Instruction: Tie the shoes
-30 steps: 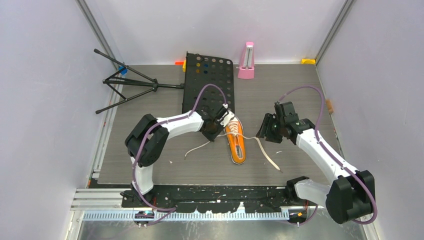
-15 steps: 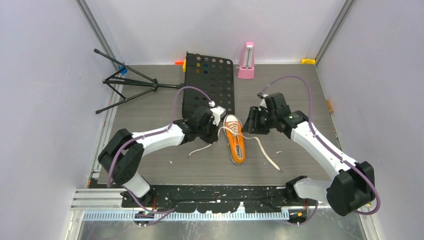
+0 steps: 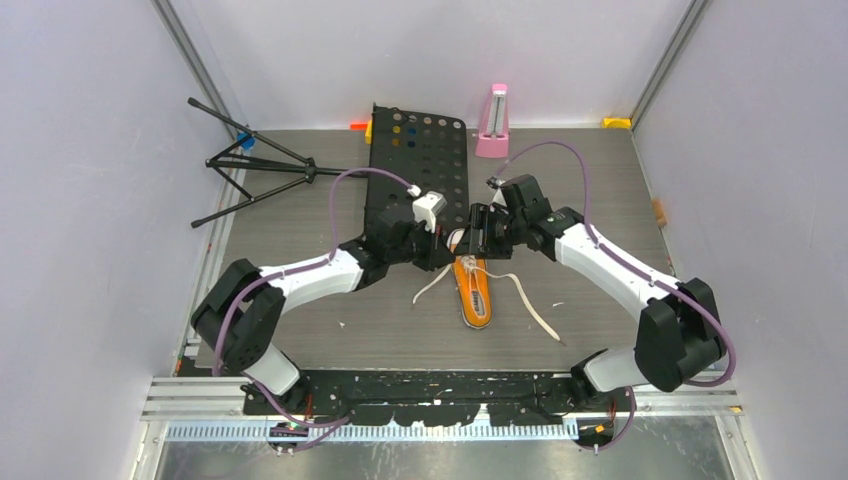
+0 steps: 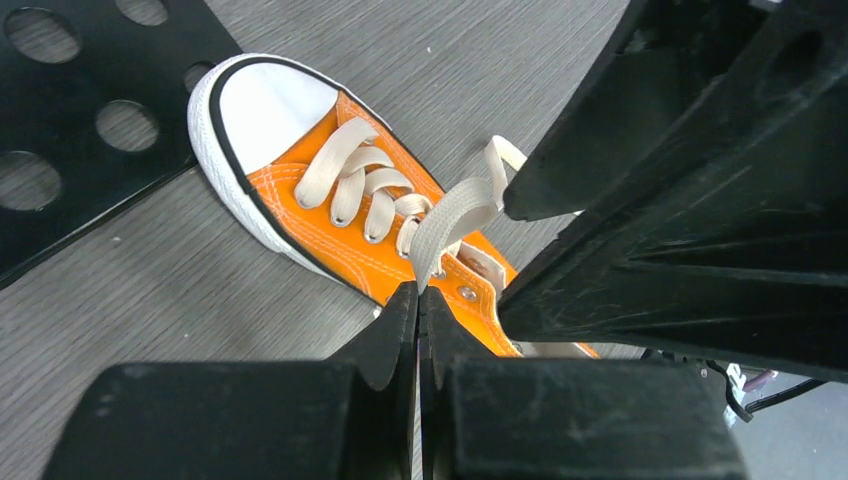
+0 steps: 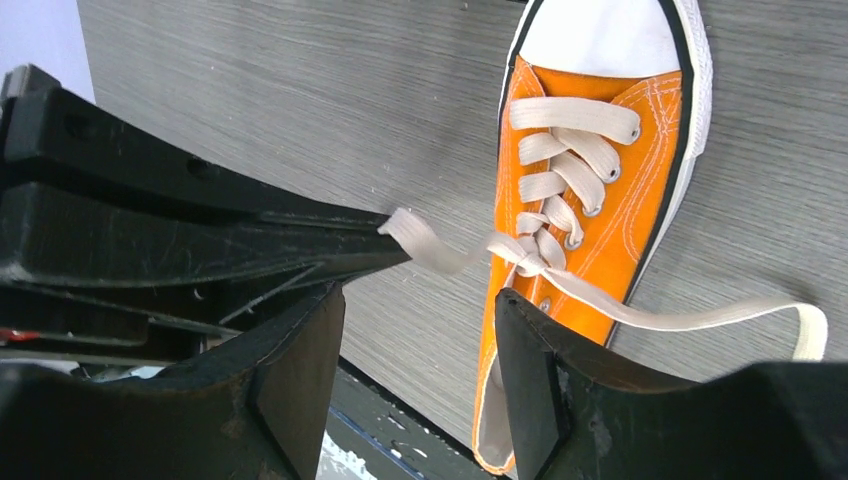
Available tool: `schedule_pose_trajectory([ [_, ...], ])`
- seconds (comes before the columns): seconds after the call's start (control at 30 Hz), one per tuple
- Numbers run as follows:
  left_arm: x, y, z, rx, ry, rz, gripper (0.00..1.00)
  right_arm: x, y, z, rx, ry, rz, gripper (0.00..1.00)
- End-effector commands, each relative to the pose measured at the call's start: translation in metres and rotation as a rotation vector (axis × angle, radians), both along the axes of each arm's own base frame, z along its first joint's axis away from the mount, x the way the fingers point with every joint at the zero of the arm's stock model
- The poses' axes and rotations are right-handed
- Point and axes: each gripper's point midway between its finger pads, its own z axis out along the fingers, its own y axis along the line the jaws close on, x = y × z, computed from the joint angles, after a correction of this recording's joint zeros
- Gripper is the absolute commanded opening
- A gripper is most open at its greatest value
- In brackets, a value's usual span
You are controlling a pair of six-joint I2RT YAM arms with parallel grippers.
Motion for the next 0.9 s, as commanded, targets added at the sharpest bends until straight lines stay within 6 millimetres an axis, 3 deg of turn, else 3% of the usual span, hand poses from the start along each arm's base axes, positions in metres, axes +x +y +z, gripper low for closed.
schedule_pose_trajectory([
  [0.0, 0.003, -0.011, 0.009, -0.071, -0.022, -0.019, 0.00, 0.022, 0.012, 0.023, 0.074, -0.052, -0.057, 0.63],
  [0.13, 0.004, -0.013, 0.006, -0.066, -0.018, -0.026, 0.00, 0.026, 0.013, 0.017, 0.063, -0.041, -0.069, 0.63],
  [0.3, 0.005, -0.014, 0.003, -0.057, -0.019, -0.031, 0.00, 0.030, 0.012, 0.013, 0.051, -0.036, -0.085, 0.49],
  [0.5, 0.007, -0.015, 0.002, -0.051, -0.025, -0.034, 0.00, 0.037, 0.008, 0.009, 0.025, -0.039, -0.122, 0.41],
  [0.6, 0.007, -0.016, 0.000, -0.049, -0.022, -0.040, 0.00, 0.039, 0.007, 0.007, 0.014, -0.038, -0.129, 0.41],
  [0.73, 0.008, -0.018, -0.001, -0.050, -0.020, -0.045, 0.00, 0.043, 0.007, 0.002, -0.001, -0.035, -0.131, 0.55],
  [0.83, 0.009, -0.020, -0.002, -0.048, -0.020, -0.051, 0.00, 0.045, 0.007, -0.002, -0.009, -0.024, -0.132, 0.55],
  [0.87, 0.009, -0.021, -0.003, -0.046, -0.018, -0.055, 0.00, 0.045, 0.008, -0.003, -0.009, -0.020, -0.130, 0.50],
])
